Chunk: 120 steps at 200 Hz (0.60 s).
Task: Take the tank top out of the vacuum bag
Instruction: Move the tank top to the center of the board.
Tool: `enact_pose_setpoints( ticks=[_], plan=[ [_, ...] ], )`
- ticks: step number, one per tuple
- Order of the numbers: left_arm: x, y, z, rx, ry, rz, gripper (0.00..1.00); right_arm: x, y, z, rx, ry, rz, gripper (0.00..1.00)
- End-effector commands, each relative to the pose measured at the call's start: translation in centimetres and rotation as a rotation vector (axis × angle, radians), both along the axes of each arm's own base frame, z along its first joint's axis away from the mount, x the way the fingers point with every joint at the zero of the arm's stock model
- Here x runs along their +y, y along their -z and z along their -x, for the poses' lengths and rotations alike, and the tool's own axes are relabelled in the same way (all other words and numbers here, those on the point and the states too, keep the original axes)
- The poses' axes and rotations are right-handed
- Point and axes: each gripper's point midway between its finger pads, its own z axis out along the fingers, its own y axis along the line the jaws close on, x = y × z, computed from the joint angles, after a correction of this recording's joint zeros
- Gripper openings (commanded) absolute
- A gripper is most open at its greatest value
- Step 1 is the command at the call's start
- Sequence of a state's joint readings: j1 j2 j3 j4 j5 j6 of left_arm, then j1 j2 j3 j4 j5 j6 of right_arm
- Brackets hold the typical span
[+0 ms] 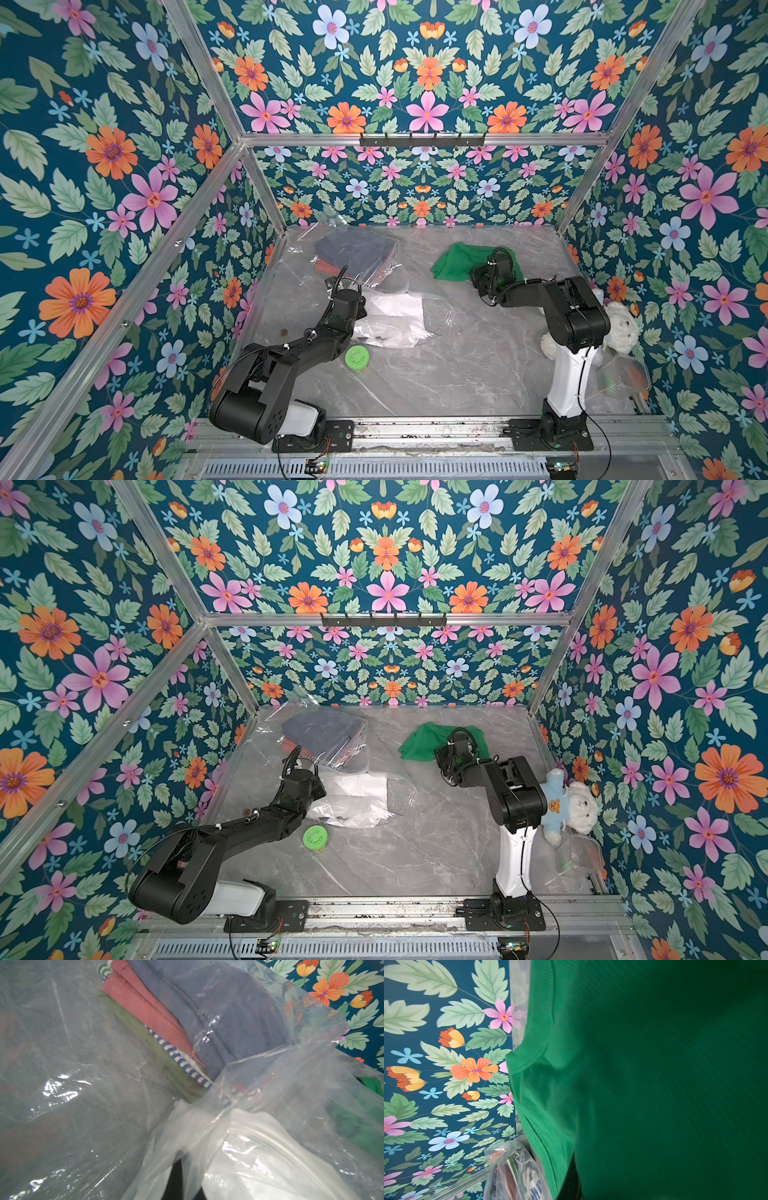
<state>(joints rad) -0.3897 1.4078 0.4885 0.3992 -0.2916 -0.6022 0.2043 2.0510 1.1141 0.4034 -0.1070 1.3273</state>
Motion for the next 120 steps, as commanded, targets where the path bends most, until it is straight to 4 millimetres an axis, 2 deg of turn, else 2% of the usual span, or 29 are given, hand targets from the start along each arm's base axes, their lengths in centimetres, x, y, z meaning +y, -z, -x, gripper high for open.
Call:
enact_pose_setpoints(
  ticks=[1, 19, 42, 85, 107, 113, 120],
  plan=[
    [-0.1, 0.0, -0.3, -0.021, -0.014, 0.024, 0.00, 0.0, 0.6, -1.3, 0.061, -0.087, 0.069, 0.00],
    [-0.4, 0.0, -0.6, -0.024, -0.004, 0.034, 0.00, 0.9, 0.6, -3.5, 0.081, -0.164, 0.070, 0.00],
    [-0.5, -0.2, -0.6, -0.026, 0.000, 0.032, 0.00, 1.6, 0.7, -5.3, 0.095, -0.243, 0.089, 0.00],
    [-0.4, 0.0, -0.3, -0.026, -0.001, 0.032, 0.00, 1.5, 1.3, -7.4, 0.118, -0.368, 0.115, 0.00],
    [-0.4, 0.0, -0.3, -0.029, 0.001, 0.038, 0.00, 1.7, 0.4, -7.5, 0.086, -0.451, 0.169, 0.00],
    [-0.4, 0.1, -0.2, -0.027, 0.000, 0.037, 0.00, 1.6, -0.1, -7.1, 0.079, -0.456, 0.191, 0.07],
    [-0.4, 0.0, -0.2, -0.030, 0.000, 0.038, 0.00, 1.7, -0.8, -6.7, 0.060, -0.456, 0.205, 0.21]
  ],
)
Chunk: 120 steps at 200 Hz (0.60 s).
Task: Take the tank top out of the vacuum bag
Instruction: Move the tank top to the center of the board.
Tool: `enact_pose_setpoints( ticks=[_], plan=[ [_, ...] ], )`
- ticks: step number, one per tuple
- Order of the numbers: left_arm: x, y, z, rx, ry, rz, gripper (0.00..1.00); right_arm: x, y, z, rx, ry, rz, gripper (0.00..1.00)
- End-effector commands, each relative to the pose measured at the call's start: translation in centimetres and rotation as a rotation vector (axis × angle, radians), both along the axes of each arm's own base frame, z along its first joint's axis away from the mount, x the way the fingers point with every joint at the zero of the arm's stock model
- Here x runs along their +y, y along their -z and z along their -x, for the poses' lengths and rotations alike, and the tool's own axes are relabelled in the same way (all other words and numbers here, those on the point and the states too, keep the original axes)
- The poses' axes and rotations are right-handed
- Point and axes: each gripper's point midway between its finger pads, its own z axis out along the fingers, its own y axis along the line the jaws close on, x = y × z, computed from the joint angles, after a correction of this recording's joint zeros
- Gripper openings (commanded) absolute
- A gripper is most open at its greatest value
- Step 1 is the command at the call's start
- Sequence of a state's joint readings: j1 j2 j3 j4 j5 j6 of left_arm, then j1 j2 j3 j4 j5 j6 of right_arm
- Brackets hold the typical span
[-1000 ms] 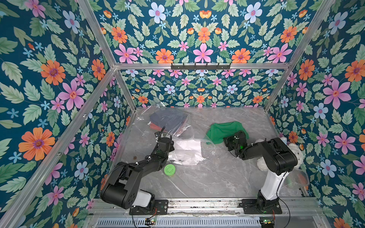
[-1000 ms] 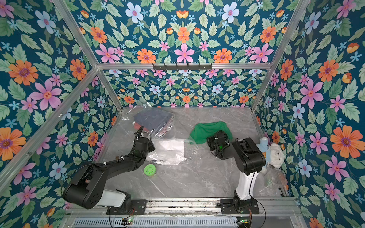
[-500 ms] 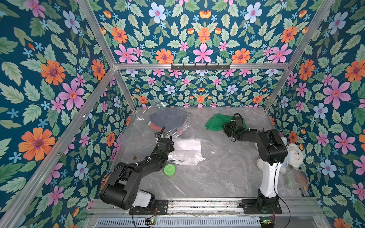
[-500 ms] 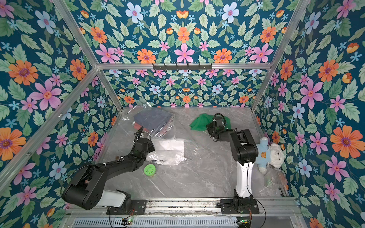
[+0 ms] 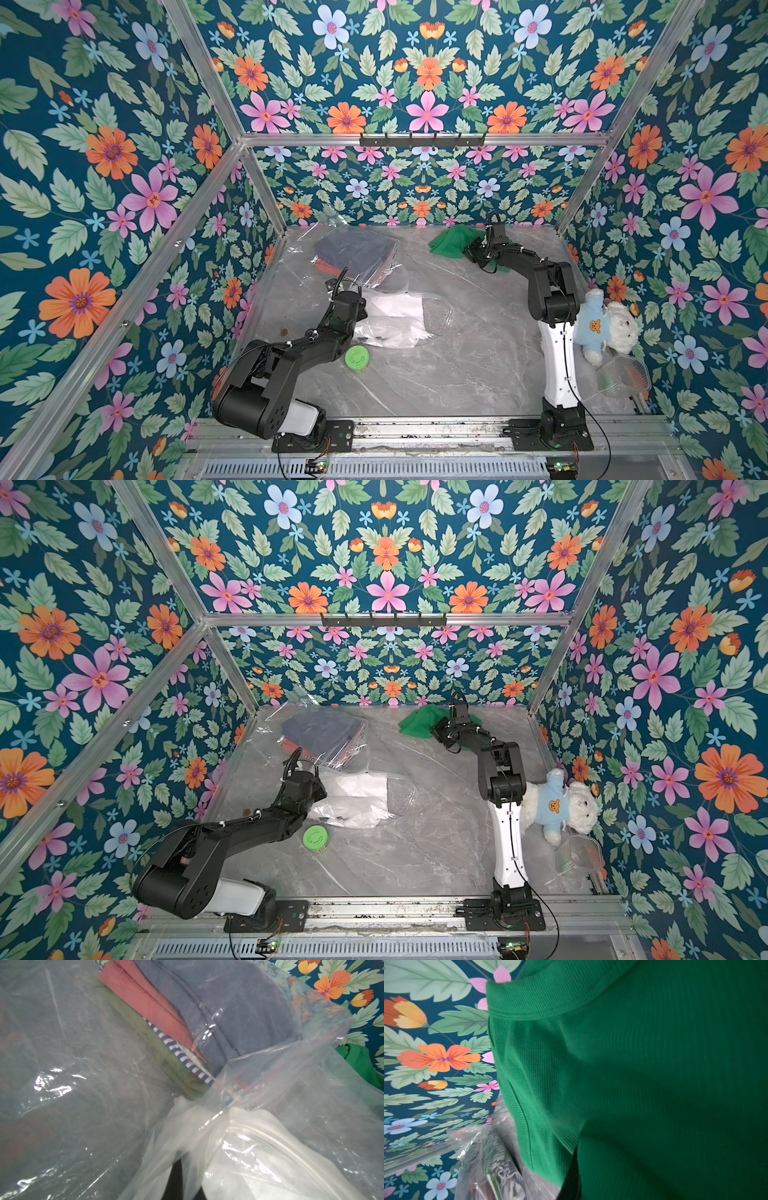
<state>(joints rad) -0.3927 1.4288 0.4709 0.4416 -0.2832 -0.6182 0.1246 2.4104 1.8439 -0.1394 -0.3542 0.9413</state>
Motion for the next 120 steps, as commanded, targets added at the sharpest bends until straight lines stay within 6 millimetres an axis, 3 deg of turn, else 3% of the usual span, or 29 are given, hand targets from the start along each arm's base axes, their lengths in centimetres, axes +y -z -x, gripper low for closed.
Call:
enact_pose_setpoints(
  ticks=[1, 14, 26, 44, 69, 120],
  plan=[
    [-0.1, -0.6, -0.2, -0.028, -0.002, 0.019, 0.00, 0.7, -1.1, 2.2, -0.008, -0.106, 0.067, 0.23],
    [-0.1, -0.7, -0.2, -0.032, -0.003, 0.021, 0.00, 0.7, -2.6, 3.1, -0.055, -0.093, 0.064, 0.45],
    [-0.1, -0.8, -0.3, -0.035, -0.003, 0.022, 0.00, 0.5, -3.5, 4.2, -0.082, -0.070, 0.065, 0.50],
    [-0.5, -1.0, -0.4, -0.041, 0.009, 0.025, 0.00, -0.5, -4.5, 5.7, -0.112, 0.001, 0.049, 0.51],
    [-1.0, -1.4, -0.5, -0.052, 0.023, 0.024, 0.00, -1.8, -3.2, 7.4, -0.080, 0.066, 0.023, 0.50],
    [-1.9, -2.0, -0.1, -0.066, 0.043, 0.016, 0.00, -4.6, 0.2, 6.4, -0.033, 0.172, -0.014, 0.45]
  ],
)
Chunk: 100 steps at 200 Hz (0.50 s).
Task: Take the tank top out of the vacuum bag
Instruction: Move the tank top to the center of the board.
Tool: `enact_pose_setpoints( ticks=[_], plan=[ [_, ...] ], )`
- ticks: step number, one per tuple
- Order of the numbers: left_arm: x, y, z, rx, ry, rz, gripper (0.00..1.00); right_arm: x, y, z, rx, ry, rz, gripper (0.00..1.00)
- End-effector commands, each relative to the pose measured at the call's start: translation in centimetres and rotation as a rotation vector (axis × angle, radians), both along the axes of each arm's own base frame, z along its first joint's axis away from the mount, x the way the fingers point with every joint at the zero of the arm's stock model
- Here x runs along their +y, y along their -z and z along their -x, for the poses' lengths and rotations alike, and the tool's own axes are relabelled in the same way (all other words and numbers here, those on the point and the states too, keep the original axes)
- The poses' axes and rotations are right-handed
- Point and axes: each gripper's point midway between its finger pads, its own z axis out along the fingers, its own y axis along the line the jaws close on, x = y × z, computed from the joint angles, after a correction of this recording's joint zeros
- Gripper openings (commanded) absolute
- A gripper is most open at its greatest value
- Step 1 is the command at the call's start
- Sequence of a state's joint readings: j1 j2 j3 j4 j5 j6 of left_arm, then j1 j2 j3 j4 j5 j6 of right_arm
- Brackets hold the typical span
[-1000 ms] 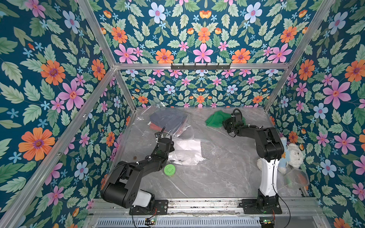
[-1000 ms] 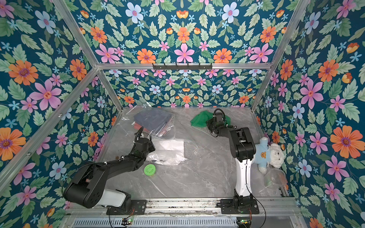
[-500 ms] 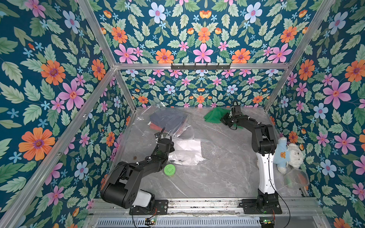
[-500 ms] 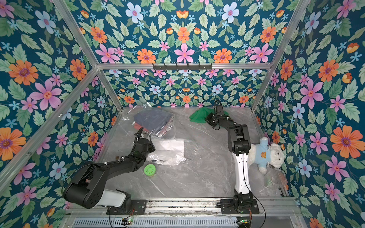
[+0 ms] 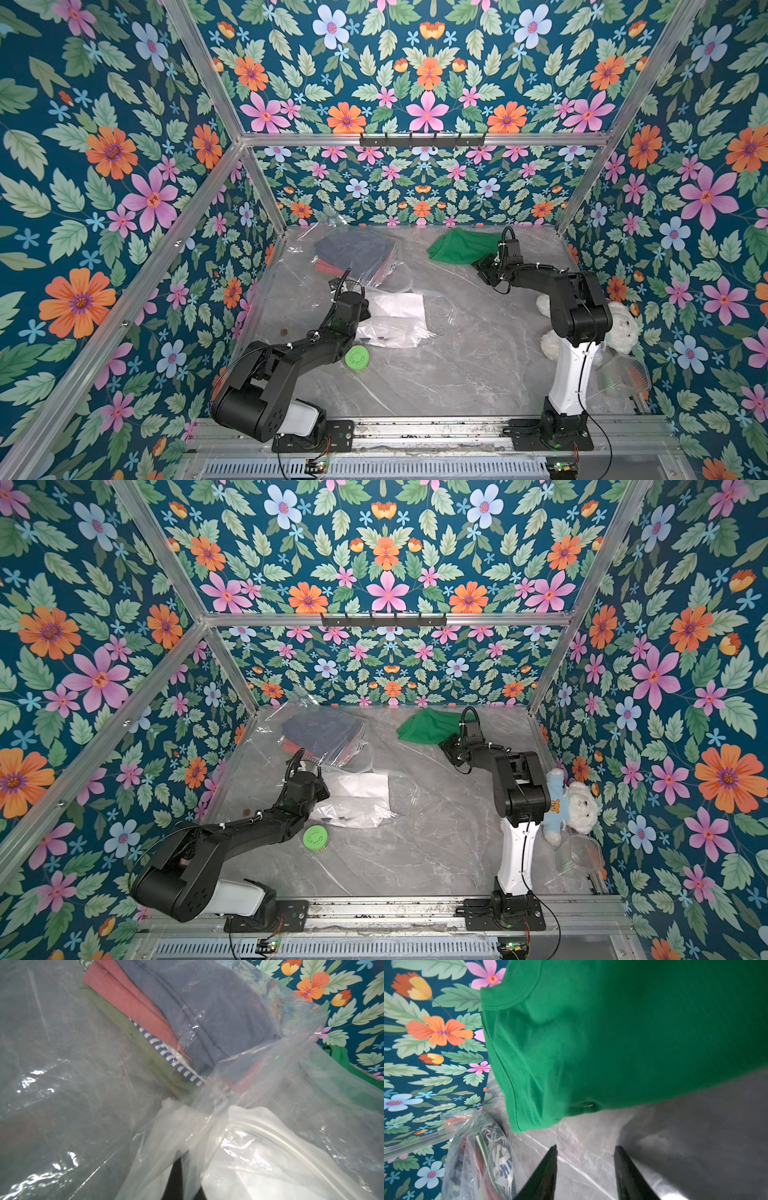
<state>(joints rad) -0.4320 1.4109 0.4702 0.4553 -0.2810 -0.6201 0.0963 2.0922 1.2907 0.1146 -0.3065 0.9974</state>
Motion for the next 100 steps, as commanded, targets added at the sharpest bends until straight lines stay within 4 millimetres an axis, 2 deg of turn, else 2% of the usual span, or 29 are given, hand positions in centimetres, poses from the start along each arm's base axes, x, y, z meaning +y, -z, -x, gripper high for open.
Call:
enact_pose_setpoints(
  ticks=[1, 24, 46, 77, 100],
  plan=[
    [-0.4, -1.2, -0.3, -0.038, 0.003, 0.001, 0.00, -1.3, 0.2, -1.7, -0.033, 0.072, -0.007, 0.45],
    [-1.4, -2.0, -0.2, -0.057, 0.026, -0.034, 0.00, -2.5, 1.5, -3.3, -0.011, 0.076, 0.028, 0.41],
    [-2.4, -2.4, -0.1, -0.061, 0.042, -0.068, 0.00, -2.8, 1.5, -5.3, -0.034, 0.056, 0.005, 0.40],
    [-3.6, -2.1, -0.1, -0.054, 0.063, -0.070, 0.00, -3.3, 0.0, -6.6, -0.063, 0.012, 0.051, 0.39],
    [-4.1, -1.5, -0.2, -0.041, 0.072, -0.078, 0.00, -2.9, -1.9, -6.1, -0.095, -0.026, 0.063, 0.40]
  ],
)
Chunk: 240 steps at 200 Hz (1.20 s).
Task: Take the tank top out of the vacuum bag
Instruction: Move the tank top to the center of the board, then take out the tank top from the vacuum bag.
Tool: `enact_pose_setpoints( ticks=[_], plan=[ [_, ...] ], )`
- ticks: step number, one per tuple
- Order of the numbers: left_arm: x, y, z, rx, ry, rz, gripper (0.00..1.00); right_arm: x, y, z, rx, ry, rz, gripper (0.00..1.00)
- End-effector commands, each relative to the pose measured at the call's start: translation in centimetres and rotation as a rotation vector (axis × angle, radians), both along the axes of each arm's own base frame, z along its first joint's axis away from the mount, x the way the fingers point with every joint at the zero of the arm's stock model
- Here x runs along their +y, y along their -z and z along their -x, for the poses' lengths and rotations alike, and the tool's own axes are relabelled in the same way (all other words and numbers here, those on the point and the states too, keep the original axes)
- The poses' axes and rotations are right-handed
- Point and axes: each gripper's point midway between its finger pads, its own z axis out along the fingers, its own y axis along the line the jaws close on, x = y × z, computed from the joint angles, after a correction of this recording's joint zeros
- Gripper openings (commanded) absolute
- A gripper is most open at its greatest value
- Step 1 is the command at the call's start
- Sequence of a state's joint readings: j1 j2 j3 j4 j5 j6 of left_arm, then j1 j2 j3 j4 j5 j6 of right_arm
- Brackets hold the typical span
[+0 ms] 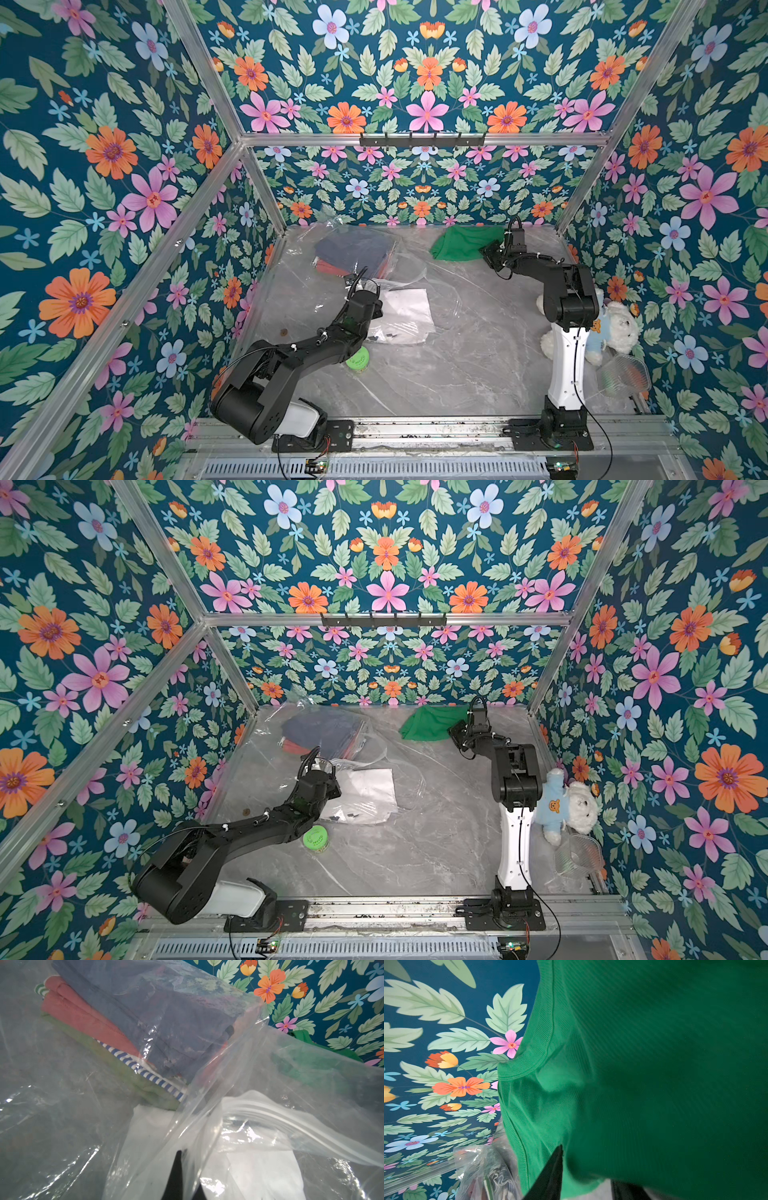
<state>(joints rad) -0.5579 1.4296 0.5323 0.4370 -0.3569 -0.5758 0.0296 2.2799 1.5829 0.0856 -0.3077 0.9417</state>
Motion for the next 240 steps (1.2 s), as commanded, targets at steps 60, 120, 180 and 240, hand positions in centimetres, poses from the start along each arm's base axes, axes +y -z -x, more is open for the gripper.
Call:
enact_pose_setpoints(
  ticks=[60, 120, 180, 240],
  plan=[
    [-0.1, 1.1, 0.1, 0.031, 0.002, -0.046, 0.00, 4.0, -7.0, 7.6, -0.185, -0.271, -0.073, 0.49],
    [-0.5, 2.3, 0.1, 0.065, 0.016, -0.047, 0.00, 7.4, -9.6, 15.8, -0.251, -0.438, -0.102, 0.50],
    [-0.5, 2.7, 0.5, 0.085, 0.028, -0.057, 0.00, 12.6, -9.2, 23.4, -0.208, -0.606, 0.076, 0.88],
    [-0.5, 3.2, 0.8, 0.103, 0.031, -0.045, 0.00, 20.0, -5.9, 26.4, -0.080, -0.756, -0.053, 0.82]
  ],
)
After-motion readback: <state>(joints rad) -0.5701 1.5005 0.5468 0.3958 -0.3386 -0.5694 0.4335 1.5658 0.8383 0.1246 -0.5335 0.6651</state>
